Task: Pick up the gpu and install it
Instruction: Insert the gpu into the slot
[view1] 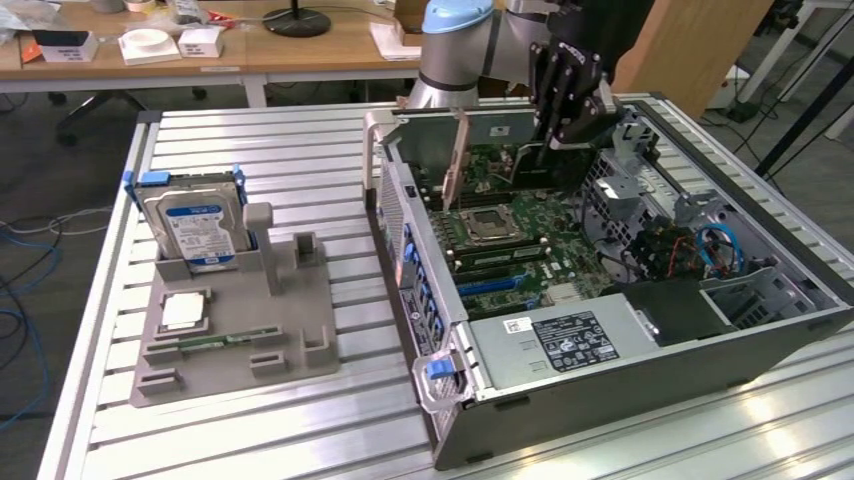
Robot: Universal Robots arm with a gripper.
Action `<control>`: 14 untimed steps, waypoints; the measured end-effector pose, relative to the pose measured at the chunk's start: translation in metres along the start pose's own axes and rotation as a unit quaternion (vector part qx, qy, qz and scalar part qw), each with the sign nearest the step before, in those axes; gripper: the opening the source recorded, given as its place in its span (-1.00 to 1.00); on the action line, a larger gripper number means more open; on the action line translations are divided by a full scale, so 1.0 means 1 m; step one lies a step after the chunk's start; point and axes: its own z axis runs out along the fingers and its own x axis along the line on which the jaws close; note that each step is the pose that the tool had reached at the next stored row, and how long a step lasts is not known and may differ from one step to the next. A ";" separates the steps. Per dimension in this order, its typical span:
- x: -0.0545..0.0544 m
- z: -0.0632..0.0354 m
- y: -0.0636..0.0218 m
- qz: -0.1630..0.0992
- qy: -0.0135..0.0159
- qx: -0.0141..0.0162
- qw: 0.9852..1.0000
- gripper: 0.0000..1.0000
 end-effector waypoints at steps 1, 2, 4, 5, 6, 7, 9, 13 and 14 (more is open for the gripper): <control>0.000 0.0005 0.0000 0.000 0.000 0.000 1.000 -0.48; 0.000 0.0009 -0.0001 0.000 0.000 0.000 1.000 -0.48; 0.001 0.0019 -0.0001 0.000 0.000 0.000 1.000 -0.48; 0.001 0.0024 -0.0001 0.000 0.000 0.000 1.000 -0.48; 0.001 0.0030 -0.0001 0.000 0.000 0.000 1.000 -0.48; 0.001 0.0035 -0.0002 0.000 0.000 0.000 1.000 -0.48; 0.002 0.0043 -0.0002 0.000 0.000 0.000 1.000 -0.48; 0.004 0.0058 -0.0002 0.000 0.000 0.000 1.000 -0.48; 0.005 0.0061 -0.0003 0.000 0.000 0.000 1.000 -0.48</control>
